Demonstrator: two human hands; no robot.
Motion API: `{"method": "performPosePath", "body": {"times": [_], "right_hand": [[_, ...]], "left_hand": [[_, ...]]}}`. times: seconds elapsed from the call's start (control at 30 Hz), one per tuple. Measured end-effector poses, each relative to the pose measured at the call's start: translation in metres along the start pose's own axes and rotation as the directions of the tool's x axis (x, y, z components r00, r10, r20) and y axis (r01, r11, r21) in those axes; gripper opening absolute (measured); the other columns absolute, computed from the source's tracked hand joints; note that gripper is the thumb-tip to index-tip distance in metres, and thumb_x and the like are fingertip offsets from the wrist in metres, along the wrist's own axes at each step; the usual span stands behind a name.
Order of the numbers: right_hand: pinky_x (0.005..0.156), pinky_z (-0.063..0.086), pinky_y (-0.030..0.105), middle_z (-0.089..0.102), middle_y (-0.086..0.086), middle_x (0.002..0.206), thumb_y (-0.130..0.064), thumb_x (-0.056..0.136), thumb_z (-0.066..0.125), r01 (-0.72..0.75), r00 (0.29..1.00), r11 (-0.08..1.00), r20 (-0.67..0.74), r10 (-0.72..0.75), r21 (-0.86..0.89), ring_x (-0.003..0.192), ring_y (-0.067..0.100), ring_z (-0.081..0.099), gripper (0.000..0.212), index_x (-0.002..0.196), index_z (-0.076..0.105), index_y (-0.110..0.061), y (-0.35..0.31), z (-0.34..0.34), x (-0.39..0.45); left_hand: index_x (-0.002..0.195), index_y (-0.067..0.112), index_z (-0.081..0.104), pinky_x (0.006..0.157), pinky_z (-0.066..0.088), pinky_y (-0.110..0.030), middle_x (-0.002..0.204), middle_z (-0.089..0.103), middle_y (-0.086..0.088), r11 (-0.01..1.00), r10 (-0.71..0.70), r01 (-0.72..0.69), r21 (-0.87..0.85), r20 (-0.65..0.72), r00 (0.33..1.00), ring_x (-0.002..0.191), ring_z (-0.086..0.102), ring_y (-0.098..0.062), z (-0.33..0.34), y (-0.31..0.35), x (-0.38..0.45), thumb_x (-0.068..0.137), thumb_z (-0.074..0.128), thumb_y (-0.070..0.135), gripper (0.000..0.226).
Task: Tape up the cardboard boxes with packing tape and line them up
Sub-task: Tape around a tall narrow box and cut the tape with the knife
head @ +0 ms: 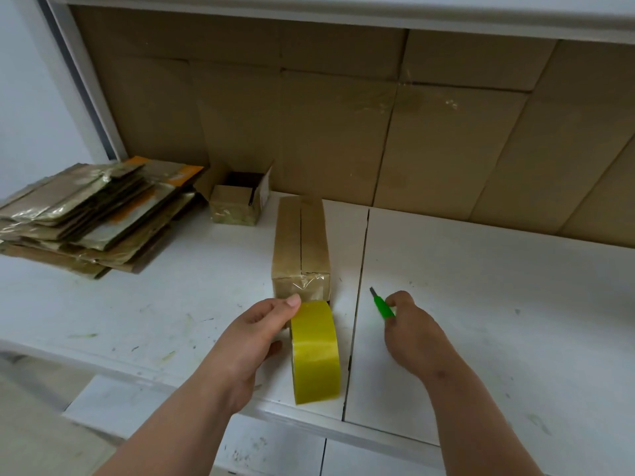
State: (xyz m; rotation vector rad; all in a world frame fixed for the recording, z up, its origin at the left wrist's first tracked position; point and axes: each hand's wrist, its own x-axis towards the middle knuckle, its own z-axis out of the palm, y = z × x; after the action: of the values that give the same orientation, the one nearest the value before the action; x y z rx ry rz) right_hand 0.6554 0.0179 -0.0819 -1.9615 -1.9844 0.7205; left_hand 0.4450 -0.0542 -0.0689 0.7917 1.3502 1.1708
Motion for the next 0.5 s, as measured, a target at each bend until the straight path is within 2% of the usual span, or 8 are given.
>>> {"method": "performPosePath", "body": {"times": [0.1, 0.17, 0.23, 0.37, 0.5], "right_hand": [[0.057, 0.037, 0.029, 0.056, 0.005, 0.081, -0.006, 0.097, 0.034, 0.000, 1.000, 0.965, 0.029, -0.007, 0.262, 0.063, 0.018, 0.049, 0.035, 0.121, 0.049, -0.025, -0.014, -0.016, -0.011], [0.059, 0.036, 0.030, 0.052, 0.004, 0.079, -0.011, 0.099, 0.037, 0.039, 0.998, 0.924, 0.024, -0.052, 0.381, 0.064, 0.016, 0.045, 0.031, 0.113, 0.055, -0.032, -0.025, -0.029, -0.020], [0.055, 0.036, 0.026, 0.048, -0.001, 0.074, -0.022, 0.101, 0.044, 0.107, 0.991, 0.890, 0.025, -0.131, 0.444, 0.060, 0.010, 0.042, 0.021, 0.105, 0.058, -0.037, -0.034, -0.039, -0.028], [0.045, 0.032, 0.016, 0.041, -0.011, 0.060, -0.028, 0.098, 0.055, 0.286, 0.951, 0.881, 0.001, -0.309, 0.376, 0.047, 0.004, 0.038, 0.013, 0.098, 0.063, -0.037, -0.047, -0.043, -0.028], [0.051, 0.036, 0.008, 0.054, -0.020, 0.072, -0.031, 0.097, 0.057, 0.343, 0.937, 0.905, -0.021, -0.349, 0.254, 0.059, -0.007, 0.052, 0.014, 0.099, 0.070, -0.035, -0.060, -0.038, -0.024]], "left_hand": [[0.102, 0.019, 0.075, 0.111, 0.039, -0.046, 0.107, 0.074, 0.001, 1.000, -0.004, 0.004, -0.023, -0.002, 1.000, 0.115, 0.061, -0.019, 0.001, -0.001, 0.001, 0.056, 0.072, 0.064, 0.064], [0.103, 0.018, 0.074, 0.112, 0.039, -0.046, 0.107, 0.074, 0.001, 0.999, -0.009, 0.009, -0.037, 0.002, 1.000, 0.116, 0.061, -0.019, 0.001, -0.001, 0.000, 0.060, 0.072, 0.060, 0.060], [0.104, 0.020, 0.074, 0.112, 0.039, -0.046, 0.108, 0.074, 0.002, 0.999, -0.009, 0.009, -0.041, 0.001, 1.000, 0.116, 0.061, -0.019, 0.001, -0.001, 0.001, 0.069, 0.071, 0.056, 0.049], [0.106, 0.027, 0.074, 0.112, 0.038, -0.047, 0.111, 0.073, 0.003, 0.999, -0.006, 0.006, -0.049, -0.004, 1.000, 0.118, 0.060, -0.019, 0.000, -0.003, 0.001, 0.088, 0.064, 0.044, 0.027], [0.107, 0.025, 0.073, 0.113, 0.037, -0.048, 0.111, 0.073, 0.002, 0.998, -0.003, 0.003, -0.063, 0.004, 1.000, 0.118, 0.060, -0.021, 0.001, -0.003, -0.001, 0.084, 0.066, 0.045, 0.031]]}}
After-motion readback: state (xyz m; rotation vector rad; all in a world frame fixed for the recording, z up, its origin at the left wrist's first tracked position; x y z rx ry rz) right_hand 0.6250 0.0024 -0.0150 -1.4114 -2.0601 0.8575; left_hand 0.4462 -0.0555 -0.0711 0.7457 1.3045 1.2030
